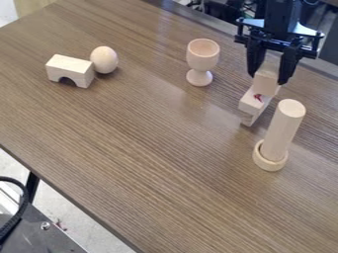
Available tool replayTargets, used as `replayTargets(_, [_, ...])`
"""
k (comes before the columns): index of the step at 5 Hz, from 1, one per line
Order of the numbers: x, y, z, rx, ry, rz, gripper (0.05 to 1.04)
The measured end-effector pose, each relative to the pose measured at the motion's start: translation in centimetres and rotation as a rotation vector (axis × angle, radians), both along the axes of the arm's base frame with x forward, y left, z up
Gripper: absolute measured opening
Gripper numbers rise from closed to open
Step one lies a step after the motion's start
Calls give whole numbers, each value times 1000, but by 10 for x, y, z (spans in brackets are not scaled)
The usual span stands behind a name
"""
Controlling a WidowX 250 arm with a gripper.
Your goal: Put the cube on top of the rectangular block
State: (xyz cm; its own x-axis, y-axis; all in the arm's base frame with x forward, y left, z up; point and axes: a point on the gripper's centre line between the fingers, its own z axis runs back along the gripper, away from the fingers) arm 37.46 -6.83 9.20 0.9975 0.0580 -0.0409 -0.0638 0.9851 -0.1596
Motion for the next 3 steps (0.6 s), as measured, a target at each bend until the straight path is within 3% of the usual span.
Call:
replayTargets(2, [-3,4,-1,31,18,-14,555])
replayTargets(3, [-4,4,-1,31,20,-17,617])
